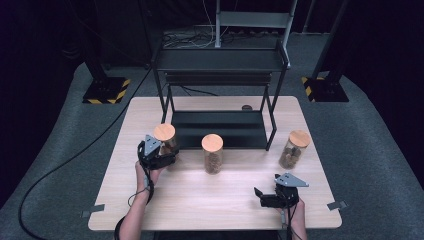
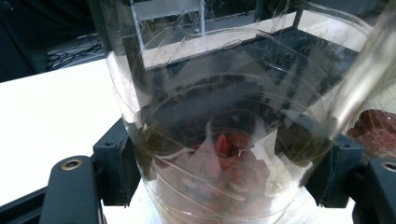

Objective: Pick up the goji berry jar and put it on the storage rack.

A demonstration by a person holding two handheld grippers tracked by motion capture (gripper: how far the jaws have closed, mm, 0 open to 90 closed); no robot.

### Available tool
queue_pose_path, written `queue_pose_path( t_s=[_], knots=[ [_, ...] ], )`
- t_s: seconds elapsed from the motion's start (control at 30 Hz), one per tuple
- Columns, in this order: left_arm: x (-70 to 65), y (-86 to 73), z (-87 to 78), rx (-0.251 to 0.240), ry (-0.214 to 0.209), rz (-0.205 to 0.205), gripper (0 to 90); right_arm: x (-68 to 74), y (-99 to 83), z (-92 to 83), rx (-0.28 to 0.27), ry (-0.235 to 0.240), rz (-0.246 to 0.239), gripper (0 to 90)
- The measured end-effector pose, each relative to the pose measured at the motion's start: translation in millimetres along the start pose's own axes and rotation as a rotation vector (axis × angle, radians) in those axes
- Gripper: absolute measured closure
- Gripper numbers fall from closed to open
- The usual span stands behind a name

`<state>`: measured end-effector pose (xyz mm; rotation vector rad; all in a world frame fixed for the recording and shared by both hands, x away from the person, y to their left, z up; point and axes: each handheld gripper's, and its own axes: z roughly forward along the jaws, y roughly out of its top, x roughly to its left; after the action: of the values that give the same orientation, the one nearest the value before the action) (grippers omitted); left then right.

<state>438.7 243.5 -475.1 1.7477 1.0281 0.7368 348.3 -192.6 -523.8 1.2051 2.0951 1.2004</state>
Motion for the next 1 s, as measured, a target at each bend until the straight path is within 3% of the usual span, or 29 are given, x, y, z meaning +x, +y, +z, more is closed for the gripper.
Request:
queue_pose_path(
  t_s=[1.0],
  knots=[
    [-4.7,9.5,6.5,-0.023,-0.016,0.001,24.6,0.4,-0.5,-1.1,-0.012,-0.004,-0.001,1.9]
  ],
)
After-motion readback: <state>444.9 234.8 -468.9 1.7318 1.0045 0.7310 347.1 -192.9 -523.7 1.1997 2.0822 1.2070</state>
